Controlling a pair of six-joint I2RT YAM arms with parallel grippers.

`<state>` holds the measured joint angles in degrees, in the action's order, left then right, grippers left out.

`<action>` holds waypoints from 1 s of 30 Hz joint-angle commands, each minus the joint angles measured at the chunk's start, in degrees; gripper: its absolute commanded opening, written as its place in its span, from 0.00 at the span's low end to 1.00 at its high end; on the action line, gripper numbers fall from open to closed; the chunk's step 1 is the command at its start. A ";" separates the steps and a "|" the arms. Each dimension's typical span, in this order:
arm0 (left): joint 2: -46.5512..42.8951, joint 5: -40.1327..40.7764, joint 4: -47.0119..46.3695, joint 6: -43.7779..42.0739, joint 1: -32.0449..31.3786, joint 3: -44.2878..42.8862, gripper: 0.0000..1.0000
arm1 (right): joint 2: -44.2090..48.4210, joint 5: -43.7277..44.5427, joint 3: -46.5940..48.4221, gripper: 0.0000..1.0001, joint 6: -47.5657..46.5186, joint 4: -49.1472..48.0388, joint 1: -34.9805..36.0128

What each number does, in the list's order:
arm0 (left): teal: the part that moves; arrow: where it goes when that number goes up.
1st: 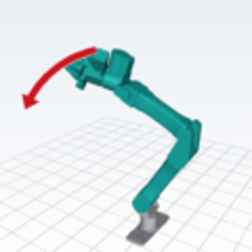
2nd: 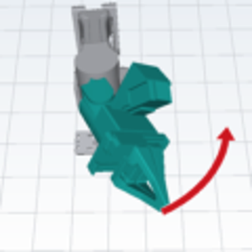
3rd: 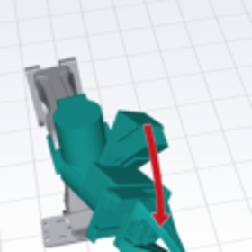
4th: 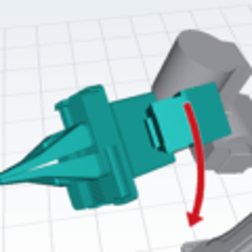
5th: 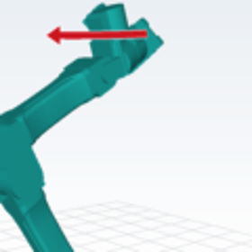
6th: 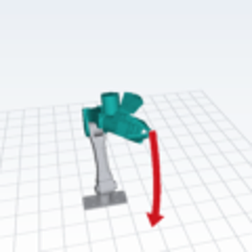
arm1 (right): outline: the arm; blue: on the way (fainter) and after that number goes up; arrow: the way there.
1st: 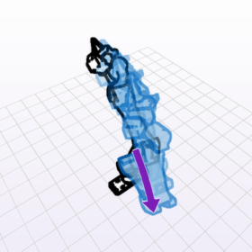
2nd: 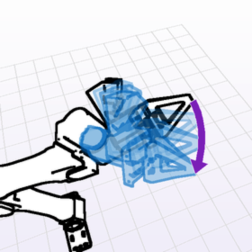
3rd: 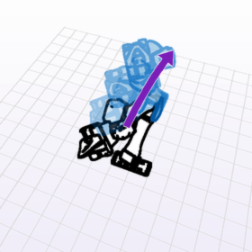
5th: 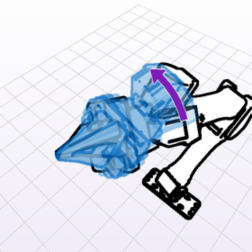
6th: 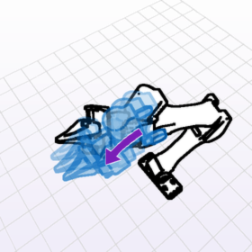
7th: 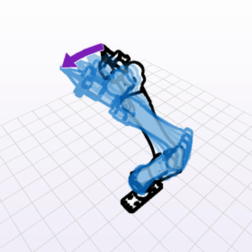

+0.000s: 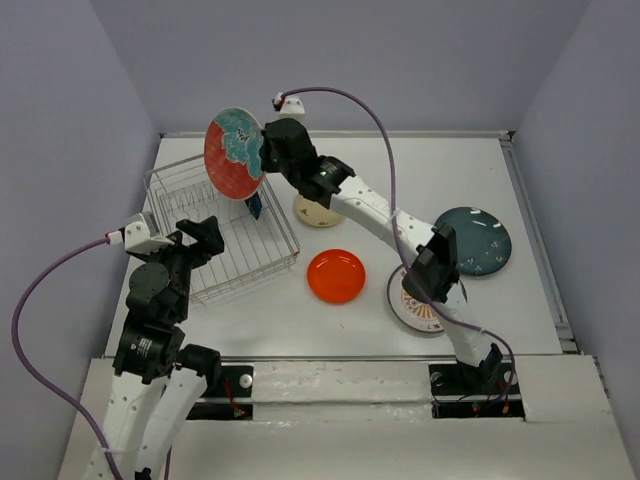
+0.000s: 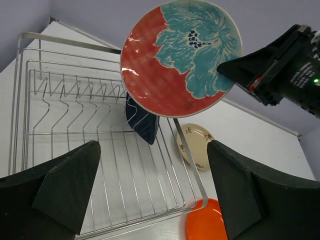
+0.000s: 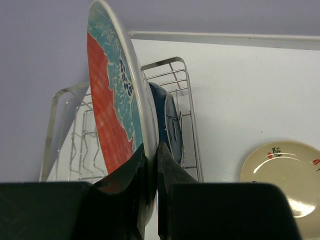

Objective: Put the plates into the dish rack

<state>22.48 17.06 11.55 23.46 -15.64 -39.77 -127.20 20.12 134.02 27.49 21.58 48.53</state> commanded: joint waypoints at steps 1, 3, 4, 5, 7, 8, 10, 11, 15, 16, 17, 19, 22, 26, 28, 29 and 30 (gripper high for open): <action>-0.94 4.38 -1.01 0.44 -0.09 -2.16 0.99 | -2.43 16.95 14.24 0.07 -5.59 -9.45 4.55; -1.30 5.61 -0.57 0.70 -0.36 -2.33 0.99 | -5.42 20.73 17.15 0.07 -8.31 -10.76 5.69; -1.30 5.79 -0.57 1.05 -0.36 -2.50 0.99 | -6.04 23.10 16.11 0.07 -10.67 -13.56 6.57; -1.30 5.97 -0.65 1.06 -0.44 -2.59 0.99 | -6.22 24.17 15.32 0.07 -11.74 -15.41 7.10; -1.30 6.40 -0.65 1.15 -0.53 -2.68 0.99 | -6.92 27.59 14.52 0.07 -16.22 -20.34 7.63; -1.30 6.58 -0.65 1.15 -0.62 -2.68 0.99 | -8.49 28.65 15.65 0.07 -17.71 -23.22 8.50; -1.30 6.58 -0.57 1.15 -0.88 -2.60 0.99 | -10.34 31.54 17.41 0.07 -22.97 -25.44 9.30; -1.30 6.50 -0.65 1.06 -0.97 -2.59 0.99 | -10.96 32.43 17.94 0.07 -24.92 -27.02 10.08; -1.39 6.06 -0.83 1.06 -1.15 -2.59 0.99 | -12.46 35.68 16.73 0.07 -31.96 -33.87 11.31; -1.30 6.06 -0.83 1.06 -1.15 -2.59 0.99 | -12.46 35.95 16.37 0.07 -33.01 -34.41 11.32; -1.30 5.88 -0.92 1.06 -1.15 -2.59 0.99 | -12.55 36.13 16.10 0.07 -33.37 -34.94 11.32; -1.21 5.88 -0.92 1.06 -1.15 -2.51 0.99 | -12.72 36.57 15.84 0.07 -34.34 -36.17 11.32; -1.12 5.97 -0.92 1.23 -1.06 -2.59 0.99 | -12.99 36.13 15.58 0.07 -34.25 -36.17 11.84; -1.47 6.23 -0.83 1.41 -1.06 -2.59 0.99 | -14.48 37.27 13.56 0.07 -33.73 -36.00 11.85; -1.56 6.49 -0.57 1.50 -1.15 -2.59 0.99 | -15.18 37.36 12.94 0.07 -33.11 -35.74 11.85; -1.65 6.84 -0.48 1.76 -1.06 -2.59 0.99 | -16.06 37.62 12.94 0.07 -32.68 -35.65 11.85; -1.65 7.02 -0.39 1.85 -1.15 -2.59 0.99 | -16.59 37.71 13.02 0.07 -32.67 -35.56 12.37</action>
<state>21.56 21.71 12.95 24.58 -16.51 -39.92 -143.48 52.73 145.43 -5.23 -1.63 60.47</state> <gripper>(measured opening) 0.990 0.128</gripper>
